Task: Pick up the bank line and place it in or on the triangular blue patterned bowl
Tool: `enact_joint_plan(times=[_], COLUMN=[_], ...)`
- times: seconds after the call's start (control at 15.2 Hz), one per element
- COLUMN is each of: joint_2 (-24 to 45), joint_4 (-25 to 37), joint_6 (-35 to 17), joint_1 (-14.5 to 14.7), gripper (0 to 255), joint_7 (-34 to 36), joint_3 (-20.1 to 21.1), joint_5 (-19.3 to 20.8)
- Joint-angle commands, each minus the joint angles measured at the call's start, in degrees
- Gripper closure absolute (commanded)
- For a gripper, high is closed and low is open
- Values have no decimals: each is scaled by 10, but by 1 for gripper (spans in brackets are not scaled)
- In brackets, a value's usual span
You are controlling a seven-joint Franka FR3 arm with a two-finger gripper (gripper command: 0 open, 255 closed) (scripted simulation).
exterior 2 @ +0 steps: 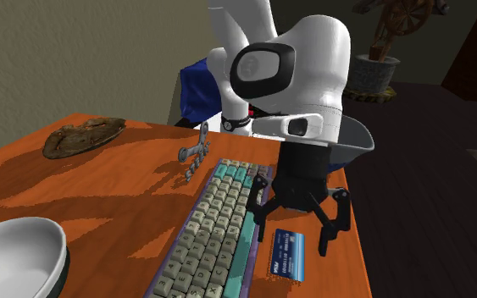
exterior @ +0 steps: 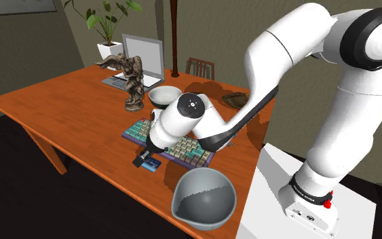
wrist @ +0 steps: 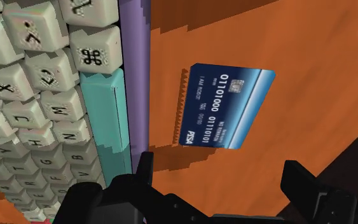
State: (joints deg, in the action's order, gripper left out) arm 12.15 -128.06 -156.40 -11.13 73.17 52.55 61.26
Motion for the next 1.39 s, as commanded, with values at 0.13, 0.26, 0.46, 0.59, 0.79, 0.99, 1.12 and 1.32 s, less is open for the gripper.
enact_joint_plan(times=[0.13,0.26,0.46,0.59,0.79,0.99,1.12,1.32], joint_2=[48,65,65,65,65,66,66,66], joint_4=[27,37,37,37,38,38,38,38], joint_6=[13,17,17,17,17,17,17,17], joint_1=[31,41,41,41,41,42,42,42], gripper=[0,0,0,0,255,255,255,255], joint_7=[43,54,54,54,54,55,55,55], joint_3=[-31,-41,-41,-41,-41,-42,-41,-41], joint_5=[67,87,87,87,87,88,88,88])
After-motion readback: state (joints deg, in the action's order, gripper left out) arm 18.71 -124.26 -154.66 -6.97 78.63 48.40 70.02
